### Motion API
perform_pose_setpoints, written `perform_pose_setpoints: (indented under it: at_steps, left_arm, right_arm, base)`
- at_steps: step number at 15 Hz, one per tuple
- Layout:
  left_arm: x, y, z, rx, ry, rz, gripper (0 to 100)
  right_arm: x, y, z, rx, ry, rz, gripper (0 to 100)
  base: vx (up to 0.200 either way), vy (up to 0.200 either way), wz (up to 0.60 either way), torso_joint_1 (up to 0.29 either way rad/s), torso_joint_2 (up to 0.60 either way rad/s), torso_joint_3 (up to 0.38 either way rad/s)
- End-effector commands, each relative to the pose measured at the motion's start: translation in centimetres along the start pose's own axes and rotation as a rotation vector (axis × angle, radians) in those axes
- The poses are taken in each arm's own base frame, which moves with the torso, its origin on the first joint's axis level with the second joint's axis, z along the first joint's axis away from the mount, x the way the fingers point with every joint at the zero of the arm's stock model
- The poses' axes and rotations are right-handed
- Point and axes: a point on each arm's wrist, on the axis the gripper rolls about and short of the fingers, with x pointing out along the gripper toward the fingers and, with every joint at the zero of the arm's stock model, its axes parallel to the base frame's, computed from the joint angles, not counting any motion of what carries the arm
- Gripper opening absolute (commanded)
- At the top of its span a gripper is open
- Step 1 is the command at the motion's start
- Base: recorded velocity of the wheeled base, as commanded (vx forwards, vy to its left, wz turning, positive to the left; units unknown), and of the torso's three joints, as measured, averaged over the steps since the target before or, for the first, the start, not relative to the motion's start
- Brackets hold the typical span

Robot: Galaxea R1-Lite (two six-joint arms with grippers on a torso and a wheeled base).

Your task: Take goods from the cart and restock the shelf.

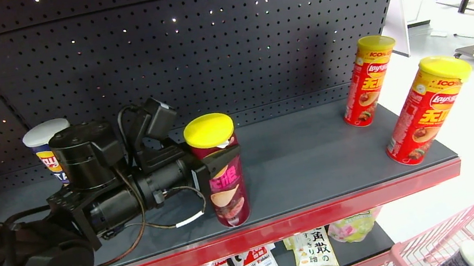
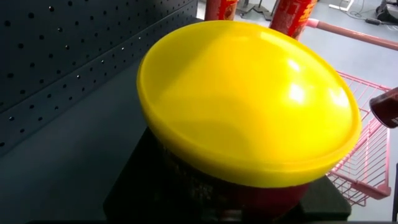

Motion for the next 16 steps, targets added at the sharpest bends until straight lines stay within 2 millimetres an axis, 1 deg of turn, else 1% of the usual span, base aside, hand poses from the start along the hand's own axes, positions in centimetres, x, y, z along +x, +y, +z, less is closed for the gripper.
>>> perform_pose_setpoints:
  at_steps: [1,2,3,7,10,11,14,16]
  left_arm:
    - [0.0,0.0,-0.1,-0.001,0.004,-0.001,0]
    - [0.0,0.0,-0.1,0.001,0.004,-0.001,0]
    - [-0.1,-0.1,-0.3,0.001,0.011,-0.003,100]
    - [-0.2,-0.8,-0.1,0.0,0.006,-0.013,100]
    - [-0.4,-0.8,0.3,0.016,-0.018,-0.009,100]
    - [-0.5,-0.8,0.5,0.023,-0.033,-0.004,100]
    - [-1.5,-1.3,2.0,0.045,-0.082,-0.003,100]
    - [-2.1,-1.5,2.5,0.052,-0.099,-0.002,100]
  right_arm:
    - [0.0,0.0,0.0,0.001,0.001,0.0,0]
    - [0.0,0.0,0.0,0.001,-0.001,0.0,0]
    - [0.0,0.0,0.0,0.001,-0.001,-0.001,0]
    - [0.0,0.0,0.0,0.001,-0.002,-0.003,0]
    - [0.0,0.0,0.0,0.0,-0.001,-0.003,0]
    - [0.0,0.0,0.0,0.0,-0.001,-0.003,0]
    - [0.0,0.0,0.0,-0.002,0.0,-0.006,0]
    - [0.0,0.0,0.0,-0.002,0.001,-0.006,0]
  base:
    - [0.0,0.0,0.0,0.0,0.0,0.0]
    - [0.0,0.0,0.0,0.0,0.0,0.0]
    - [0.0,0.0,0.0,0.0,0.0,0.0]
    - [0.0,0.0,0.0,0.0,0.0,0.0]
    - [0.0,0.0,0.0,0.0,0.0,0.0]
    - [0.0,0.0,0.0,0.0,0.0,0.0]
    - [0.0,0.0,0.0,0.0,0.0,0.0]
    - [0.0,0.0,0.0,0.0,0.0,0.0]
